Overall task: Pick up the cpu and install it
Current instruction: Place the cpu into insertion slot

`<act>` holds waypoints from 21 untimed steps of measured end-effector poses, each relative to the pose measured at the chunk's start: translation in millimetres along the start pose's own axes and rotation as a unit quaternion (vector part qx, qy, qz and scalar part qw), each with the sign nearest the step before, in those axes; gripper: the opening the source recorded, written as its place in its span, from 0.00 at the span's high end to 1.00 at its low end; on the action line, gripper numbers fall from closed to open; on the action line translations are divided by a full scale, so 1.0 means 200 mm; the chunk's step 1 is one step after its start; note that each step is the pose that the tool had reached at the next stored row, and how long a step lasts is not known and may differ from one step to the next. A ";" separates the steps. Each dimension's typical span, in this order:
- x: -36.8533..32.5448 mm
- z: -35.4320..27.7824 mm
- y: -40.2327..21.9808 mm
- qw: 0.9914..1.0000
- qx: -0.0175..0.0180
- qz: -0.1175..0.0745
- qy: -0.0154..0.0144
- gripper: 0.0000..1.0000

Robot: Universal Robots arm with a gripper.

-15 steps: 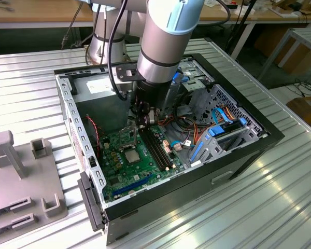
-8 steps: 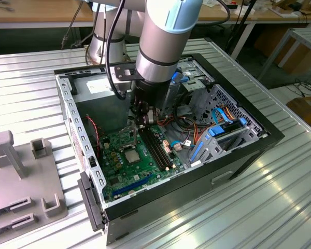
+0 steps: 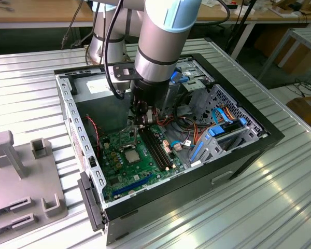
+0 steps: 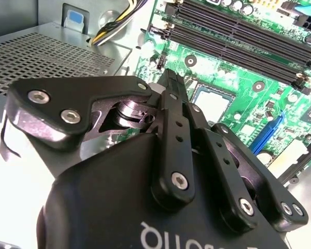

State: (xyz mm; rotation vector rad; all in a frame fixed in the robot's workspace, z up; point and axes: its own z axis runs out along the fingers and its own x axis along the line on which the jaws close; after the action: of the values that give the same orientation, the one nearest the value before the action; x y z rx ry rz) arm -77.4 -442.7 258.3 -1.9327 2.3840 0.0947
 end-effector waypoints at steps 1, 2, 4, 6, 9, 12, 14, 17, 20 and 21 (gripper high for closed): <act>0.000 -0.002 0.000 1.000 0.000 0.000 0.000 0.89; 0.000 -0.002 0.000 1.000 0.000 0.000 0.000 0.89; 0.000 -0.003 0.000 1.000 0.000 -0.002 0.002 0.89; 0.000 -0.003 0.000 1.000 -0.002 -0.015 0.003 0.89; -0.001 -0.003 -0.006 1.000 -0.003 -0.023 0.003 0.89; -0.003 -0.003 -0.014 1.000 -0.003 -0.026 0.003 0.89; -0.004 -0.003 -0.016 1.000 -0.003 -0.026 0.003 0.89; -0.004 -0.003 -0.017 1.000 -0.003 -0.026 0.003 0.89; -0.004 -0.008 -0.017 1.000 -0.003 -0.026 0.003 0.89; -0.005 -0.009 -0.017 1.000 -0.003 -0.026 0.003 0.89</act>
State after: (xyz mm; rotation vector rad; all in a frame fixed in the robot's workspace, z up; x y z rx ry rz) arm -74.0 -442.6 260.2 -1.9993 2.3371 0.0950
